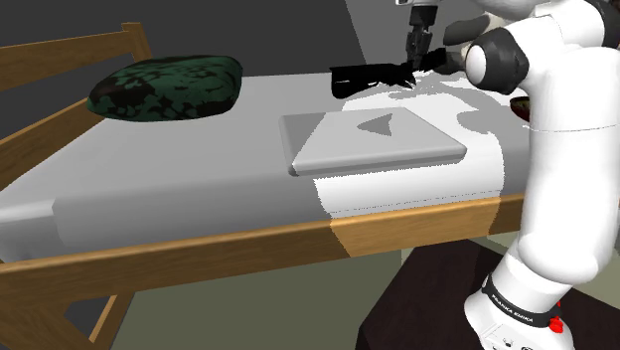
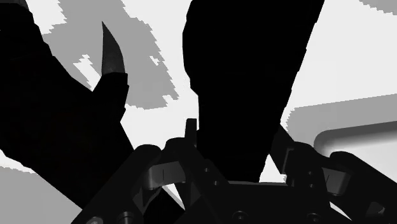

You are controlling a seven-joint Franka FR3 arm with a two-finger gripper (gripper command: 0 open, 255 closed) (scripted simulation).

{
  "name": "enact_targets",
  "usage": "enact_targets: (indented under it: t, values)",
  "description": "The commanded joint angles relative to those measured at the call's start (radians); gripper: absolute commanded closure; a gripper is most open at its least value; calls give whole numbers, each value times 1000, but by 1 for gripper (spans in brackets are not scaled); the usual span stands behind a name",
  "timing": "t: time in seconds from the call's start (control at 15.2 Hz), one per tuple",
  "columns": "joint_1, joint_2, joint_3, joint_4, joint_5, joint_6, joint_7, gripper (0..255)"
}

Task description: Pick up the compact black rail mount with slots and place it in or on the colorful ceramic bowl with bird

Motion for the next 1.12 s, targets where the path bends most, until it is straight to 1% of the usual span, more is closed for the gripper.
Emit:
enact_targets:
  t: [0.0,0.13,0.26,0.33,0.4,0.46,0.59,0.79,1.06]
  values:
    - [-34,34,4,80,26,-49,-1,255]
    - [-80,75,12,180,59,-107,0,255]
    - [-150,135,27,318,105,-182,7,255]
    - [-92,62,7,192,54,-132,-14,255]
    - [-51,5,-12,104,16,-99,-29,255]
    - [-21,-44,-25,32,-19,-73,-41,255]
    - [24,-134,-42,-83,-84,-34,-57,255]
    - [64,-254,-55,-214,-172,4,-73,255]
    - [82,-395,-58,-340,-276,29,-90,255]
